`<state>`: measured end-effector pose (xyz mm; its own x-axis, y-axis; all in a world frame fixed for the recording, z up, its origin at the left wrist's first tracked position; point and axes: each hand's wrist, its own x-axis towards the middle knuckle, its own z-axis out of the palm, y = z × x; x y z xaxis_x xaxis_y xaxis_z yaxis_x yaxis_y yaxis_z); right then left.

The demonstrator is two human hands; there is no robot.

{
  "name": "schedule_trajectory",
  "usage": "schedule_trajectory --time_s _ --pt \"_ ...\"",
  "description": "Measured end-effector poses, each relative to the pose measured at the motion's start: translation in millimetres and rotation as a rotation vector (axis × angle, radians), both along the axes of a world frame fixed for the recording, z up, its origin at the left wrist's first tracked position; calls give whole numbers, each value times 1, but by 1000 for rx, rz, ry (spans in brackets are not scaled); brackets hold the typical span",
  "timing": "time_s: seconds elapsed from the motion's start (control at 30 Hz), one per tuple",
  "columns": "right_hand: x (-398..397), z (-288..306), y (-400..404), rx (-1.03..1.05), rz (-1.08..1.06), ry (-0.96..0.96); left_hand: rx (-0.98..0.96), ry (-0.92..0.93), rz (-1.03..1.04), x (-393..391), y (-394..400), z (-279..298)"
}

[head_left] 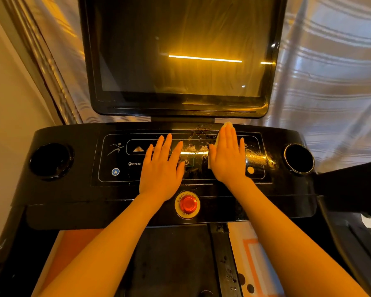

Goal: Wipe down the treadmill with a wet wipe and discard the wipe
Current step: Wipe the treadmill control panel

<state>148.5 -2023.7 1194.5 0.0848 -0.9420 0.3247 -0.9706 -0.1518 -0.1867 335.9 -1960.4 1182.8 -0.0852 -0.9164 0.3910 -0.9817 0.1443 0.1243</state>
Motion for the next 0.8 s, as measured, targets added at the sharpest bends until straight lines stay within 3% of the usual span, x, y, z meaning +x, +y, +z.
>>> schedule_trajectory --time_s 0.1,0.27,0.43,0.53,0.8 --pt "3 0 6 -5 29 21 -6 0 4 0 -1 -1" --pt "4 -10 30 -7 331 144 -17 -1 4 0 -3 -4" --pt "0 -5 15 -23 116 27 43 -45 -81 12 -4 4" --pt "-4 -2 7 -20 22 -45 -17 -73 -92 36 -1 9" --pt "29 11 0 -17 303 88 -16 -81 -49 56 3 -4"
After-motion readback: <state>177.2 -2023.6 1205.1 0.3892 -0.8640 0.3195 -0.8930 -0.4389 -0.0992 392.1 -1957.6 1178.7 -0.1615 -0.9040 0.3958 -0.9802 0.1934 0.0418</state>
